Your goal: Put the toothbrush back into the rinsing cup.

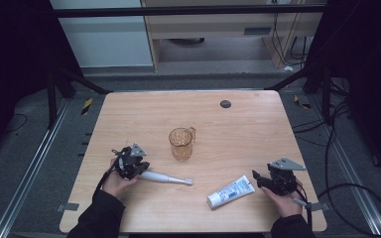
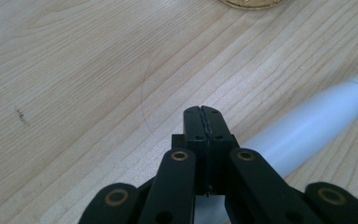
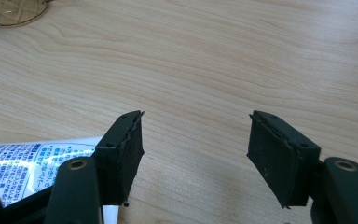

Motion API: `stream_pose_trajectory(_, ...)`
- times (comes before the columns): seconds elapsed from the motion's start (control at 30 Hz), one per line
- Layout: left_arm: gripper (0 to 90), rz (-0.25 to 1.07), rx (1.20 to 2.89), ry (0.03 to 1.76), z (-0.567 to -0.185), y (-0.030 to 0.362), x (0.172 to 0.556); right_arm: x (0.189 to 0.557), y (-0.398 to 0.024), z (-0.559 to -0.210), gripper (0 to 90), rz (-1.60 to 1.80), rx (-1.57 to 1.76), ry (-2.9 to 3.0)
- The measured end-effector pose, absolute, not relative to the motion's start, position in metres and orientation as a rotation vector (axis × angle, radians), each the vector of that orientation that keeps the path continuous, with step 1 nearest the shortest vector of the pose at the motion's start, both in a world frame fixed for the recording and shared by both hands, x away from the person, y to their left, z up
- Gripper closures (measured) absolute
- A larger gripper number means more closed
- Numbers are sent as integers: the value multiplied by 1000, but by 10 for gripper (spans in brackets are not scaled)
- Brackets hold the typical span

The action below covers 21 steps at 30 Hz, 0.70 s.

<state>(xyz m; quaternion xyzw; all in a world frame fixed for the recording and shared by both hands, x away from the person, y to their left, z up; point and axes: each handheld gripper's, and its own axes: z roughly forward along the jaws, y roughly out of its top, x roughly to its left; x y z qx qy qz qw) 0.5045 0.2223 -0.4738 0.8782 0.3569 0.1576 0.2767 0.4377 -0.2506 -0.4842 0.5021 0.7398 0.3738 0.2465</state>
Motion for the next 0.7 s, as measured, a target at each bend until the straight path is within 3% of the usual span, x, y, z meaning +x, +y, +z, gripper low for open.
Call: stream_pose_trajectory(0.7, 900, 404, 2358, 957, -472, 235, 481, 437, -251, -484, 353, 1016, 1369, 2017)
